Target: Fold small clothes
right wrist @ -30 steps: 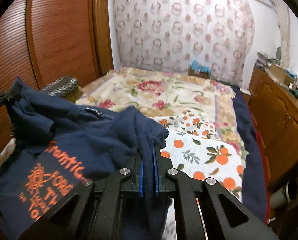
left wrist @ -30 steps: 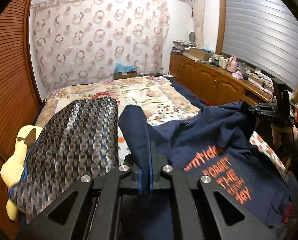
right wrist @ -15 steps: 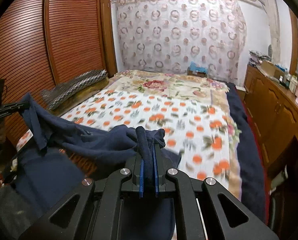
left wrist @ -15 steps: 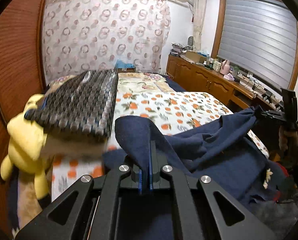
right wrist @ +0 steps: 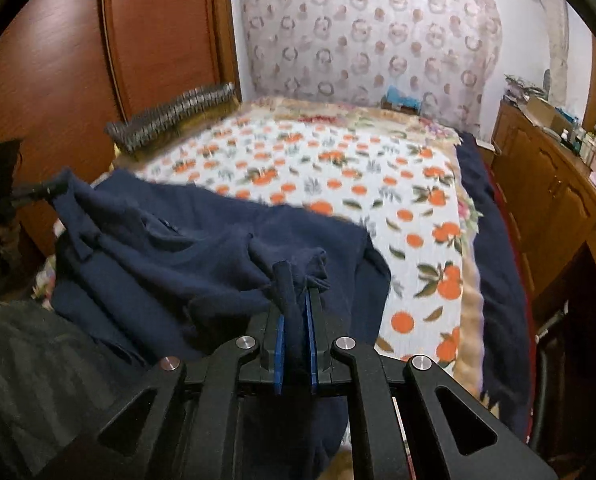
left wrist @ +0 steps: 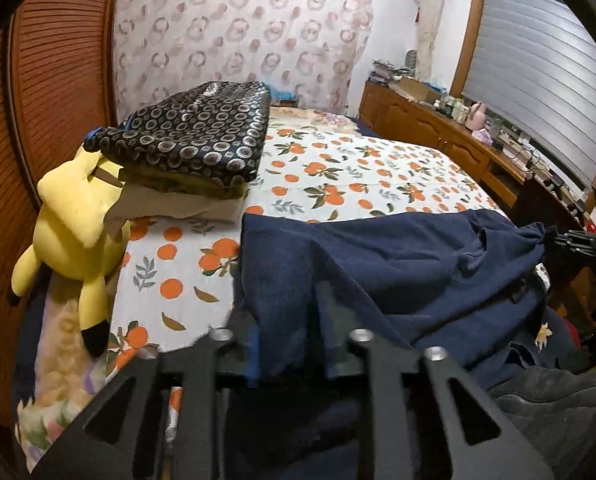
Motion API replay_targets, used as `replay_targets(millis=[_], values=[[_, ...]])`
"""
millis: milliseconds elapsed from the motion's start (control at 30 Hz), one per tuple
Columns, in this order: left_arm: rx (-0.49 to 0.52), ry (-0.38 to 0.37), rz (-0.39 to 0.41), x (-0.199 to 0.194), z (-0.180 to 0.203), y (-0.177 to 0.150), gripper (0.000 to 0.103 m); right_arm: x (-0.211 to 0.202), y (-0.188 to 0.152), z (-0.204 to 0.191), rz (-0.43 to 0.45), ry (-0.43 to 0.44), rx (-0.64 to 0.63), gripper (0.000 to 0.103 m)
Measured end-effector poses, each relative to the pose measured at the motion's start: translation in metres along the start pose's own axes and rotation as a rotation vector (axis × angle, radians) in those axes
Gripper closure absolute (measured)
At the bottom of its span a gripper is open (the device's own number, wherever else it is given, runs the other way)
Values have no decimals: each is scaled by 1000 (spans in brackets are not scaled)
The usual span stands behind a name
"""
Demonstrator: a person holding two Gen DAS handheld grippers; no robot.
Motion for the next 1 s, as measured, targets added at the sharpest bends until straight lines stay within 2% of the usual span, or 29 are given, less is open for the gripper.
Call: replay_targets(millis=[33, 67, 100, 133, 200, 233, 400, 500, 567, 800, 1000], values=[[2, -2, 5, -2, -1, -1, 58, 0, 2, -2, 2, -10, -3, 87], [5, -3, 14, -4, -1, 1, 56, -2, 4, -3, 7, -16, -5, 84], [9, 3, 22, -6, -2, 4, 48, -5, 8, -3, 15, -23, -4, 78], [9, 9, 30, -8, -4, 5, 35, -7, 11, -6, 24, -25, -6, 72], [7, 22, 51, -12, -8, 11, 24, -13, 16, -8, 42, -29, -15, 63], [5, 25, 58, -12, -10, 14, 23, -15, 20, -9, 50, -33, -25, 58], [2, 56, 93, -11, -19, 35, 23, -20, 39, -8, 93, -60, -40, 49], [16, 69, 94, 0, -23, 49, 23, -7, 41, 1, 98, -65, -38, 42], [26, 84, 91, 12, -27, 60, 23, 7, 44, 12, 88, -81, -32, 40], [41, 63, 14, 59, -29, 78, 23, 60, 52, 44, 45, -45, 35, 40], [65, 29, -93, 96, -19, 61, 23, 86, 45, 53, -22, -21, 72, 40]])
Point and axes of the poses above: each gripper's, at about its wrist camera, not at the fingertips, and x roughly the way its jaws point, z to its right, y to its top, the point moved 9 cm from there along x, roughly the way its jaws point, and after that the axes turned 14 degrees about y, right-handed, at the moved point
